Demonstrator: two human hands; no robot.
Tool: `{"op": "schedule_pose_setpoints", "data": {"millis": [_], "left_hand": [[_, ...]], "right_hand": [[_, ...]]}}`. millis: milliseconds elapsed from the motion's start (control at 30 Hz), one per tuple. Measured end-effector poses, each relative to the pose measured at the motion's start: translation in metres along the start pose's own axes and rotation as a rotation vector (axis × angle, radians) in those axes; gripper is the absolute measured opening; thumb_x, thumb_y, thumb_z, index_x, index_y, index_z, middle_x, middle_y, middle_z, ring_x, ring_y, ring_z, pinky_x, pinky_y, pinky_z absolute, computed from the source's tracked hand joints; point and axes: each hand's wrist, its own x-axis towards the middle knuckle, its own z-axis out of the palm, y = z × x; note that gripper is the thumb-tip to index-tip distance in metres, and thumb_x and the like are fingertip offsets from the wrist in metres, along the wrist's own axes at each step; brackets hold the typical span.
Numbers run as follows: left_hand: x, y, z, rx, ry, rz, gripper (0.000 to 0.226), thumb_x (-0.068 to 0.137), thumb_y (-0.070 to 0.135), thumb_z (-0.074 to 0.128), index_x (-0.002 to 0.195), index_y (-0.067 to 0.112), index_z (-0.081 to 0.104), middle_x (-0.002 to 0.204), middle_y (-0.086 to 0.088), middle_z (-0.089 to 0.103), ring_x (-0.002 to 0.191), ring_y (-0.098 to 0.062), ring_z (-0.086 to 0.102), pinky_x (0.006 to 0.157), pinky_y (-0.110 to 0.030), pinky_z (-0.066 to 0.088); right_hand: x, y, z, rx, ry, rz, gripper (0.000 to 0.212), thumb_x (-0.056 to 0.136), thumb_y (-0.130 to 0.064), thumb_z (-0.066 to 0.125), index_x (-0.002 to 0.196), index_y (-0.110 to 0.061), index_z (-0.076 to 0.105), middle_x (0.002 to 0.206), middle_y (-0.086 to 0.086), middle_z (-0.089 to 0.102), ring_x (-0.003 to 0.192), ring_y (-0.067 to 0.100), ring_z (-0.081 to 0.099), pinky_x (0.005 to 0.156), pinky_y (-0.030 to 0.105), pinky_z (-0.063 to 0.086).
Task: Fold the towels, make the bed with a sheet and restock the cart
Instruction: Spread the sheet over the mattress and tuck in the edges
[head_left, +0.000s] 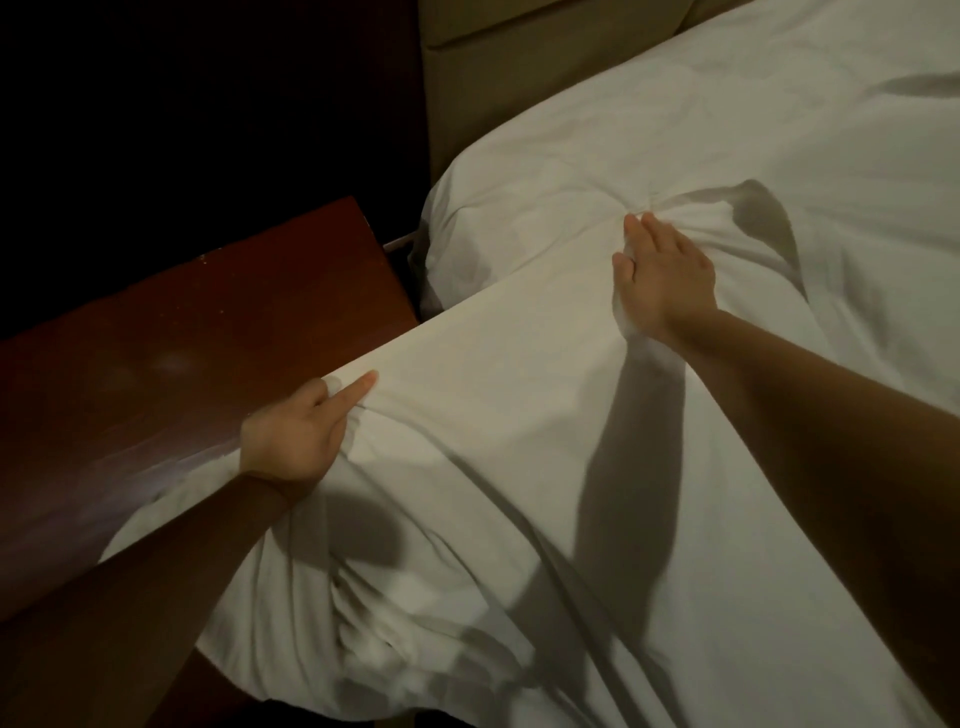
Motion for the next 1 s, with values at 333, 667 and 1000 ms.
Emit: {"op": "schedule_pose_setpoints", "data": {"millis": [333, 667, 1000], "left_hand": [[0.082, 0.113, -0.037, -0.292, 0.037, -0.170, 0.044, 0.088, -0.002, 0.048, 0.128, 0.014, 0.058, 0.095, -0.018, 0.052, 0.068, -0.034, 0.055, 0.058, -0.033, 0.043], [0.208, 0.202, 0.023, 0.036, -0.248, 0.135, 0.065, 0.098, 0.011, 0.032, 0.151, 0.020, -0.004, 0.159, 0.004, 0.007, 0.099, -0.030, 0.059, 0.072, -0.036, 0.044], [0.206, 0.181, 0.064, -0.168, 0.013, 0.215, 0.070, 0.066, -0.015, 0.065, 0.131, 0.007, 0.054, 0.132, -0.011, 0.056, 0.053, -0.028, 0.063, 0.041, -0.026, 0.043]], "right_hand": [[0.003, -0.004, -0.016, 0.001, -0.206, 0.054, 0.053, 0.102, -0.034, 0.023, 0.153, -0.021, 0.011, 0.160, 0.000, 0.008, 0.146, 0.024, 0.009, 0.118, 0.047, 0.012], [0.012, 0.020, -0.013, 0.243, -0.211, -0.045, 0.053, 0.101, -0.021, 0.033, 0.151, -0.017, 0.019, 0.159, 0.002, 0.015, 0.146, 0.020, 0.015, 0.118, 0.037, 0.013], [-0.052, 0.115, -0.016, 0.445, 0.454, 0.711, 0.064, 0.091, -0.022, 0.051, 0.149, -0.021, 0.025, 0.128, 0.013, 0.056, 0.117, 0.034, 0.051, 0.104, 0.044, 0.034]]}}
